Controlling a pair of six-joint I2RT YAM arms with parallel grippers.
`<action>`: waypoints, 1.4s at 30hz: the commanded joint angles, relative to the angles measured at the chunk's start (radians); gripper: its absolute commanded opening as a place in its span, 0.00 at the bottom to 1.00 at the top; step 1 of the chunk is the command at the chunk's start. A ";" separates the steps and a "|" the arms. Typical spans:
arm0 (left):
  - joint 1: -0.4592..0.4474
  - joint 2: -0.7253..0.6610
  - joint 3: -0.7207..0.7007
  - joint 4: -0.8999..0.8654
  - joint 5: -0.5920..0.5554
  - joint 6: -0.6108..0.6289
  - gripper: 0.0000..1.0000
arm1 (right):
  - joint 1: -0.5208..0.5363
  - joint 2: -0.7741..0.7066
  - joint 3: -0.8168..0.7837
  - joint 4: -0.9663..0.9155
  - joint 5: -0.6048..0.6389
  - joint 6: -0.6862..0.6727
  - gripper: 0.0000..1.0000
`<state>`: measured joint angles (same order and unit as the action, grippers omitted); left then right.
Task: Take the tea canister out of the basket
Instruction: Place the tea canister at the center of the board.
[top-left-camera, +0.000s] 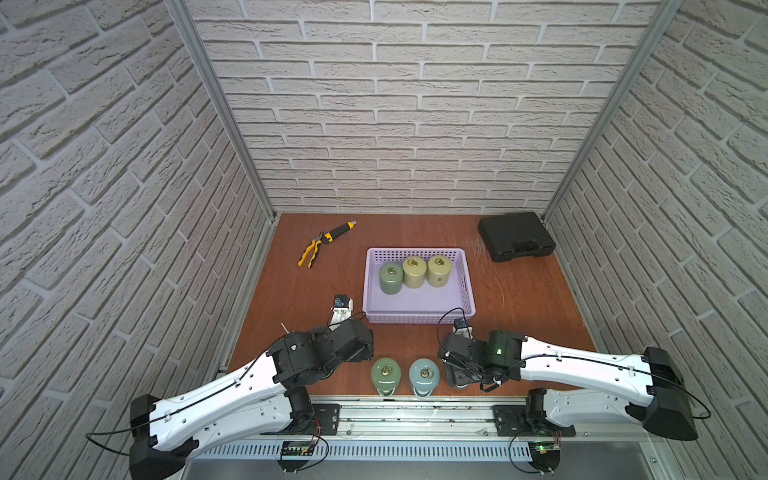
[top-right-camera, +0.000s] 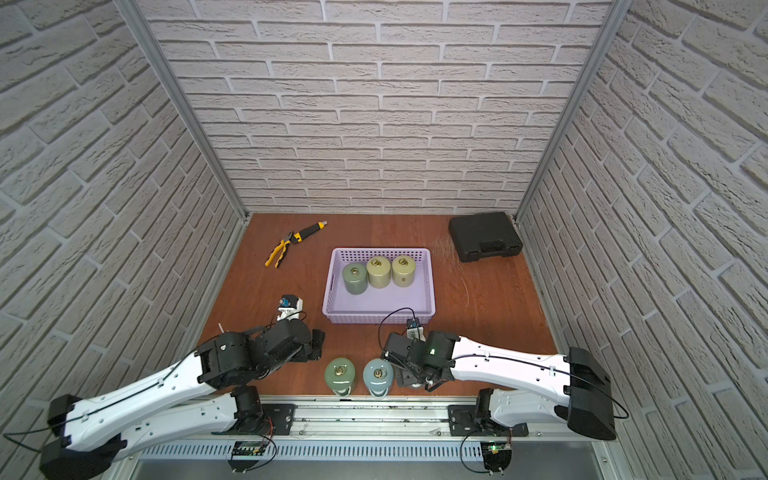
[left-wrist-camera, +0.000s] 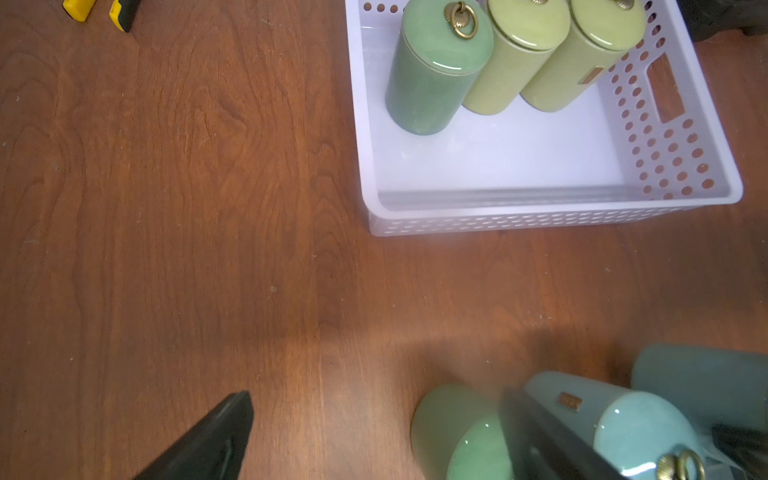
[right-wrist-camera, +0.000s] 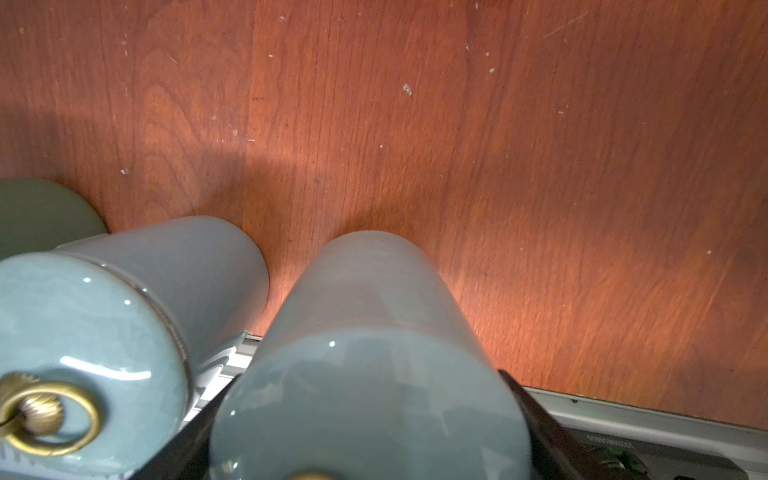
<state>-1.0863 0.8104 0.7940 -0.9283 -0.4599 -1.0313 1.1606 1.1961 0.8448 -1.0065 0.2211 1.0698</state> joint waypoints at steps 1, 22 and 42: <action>0.007 -0.011 -0.012 -0.015 0.006 0.014 0.98 | 0.022 -0.024 -0.004 0.035 0.042 0.047 0.49; 0.006 -0.022 -0.013 -0.031 0.011 0.010 0.98 | 0.053 -0.007 -0.057 0.083 0.028 0.089 0.49; 0.007 -0.018 -0.019 -0.023 0.016 0.007 0.98 | 0.073 -0.007 -0.090 0.091 0.018 0.119 0.54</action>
<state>-1.0863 0.7967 0.7933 -0.9440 -0.4438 -1.0283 1.2217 1.1988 0.7570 -0.9298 0.2192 1.1717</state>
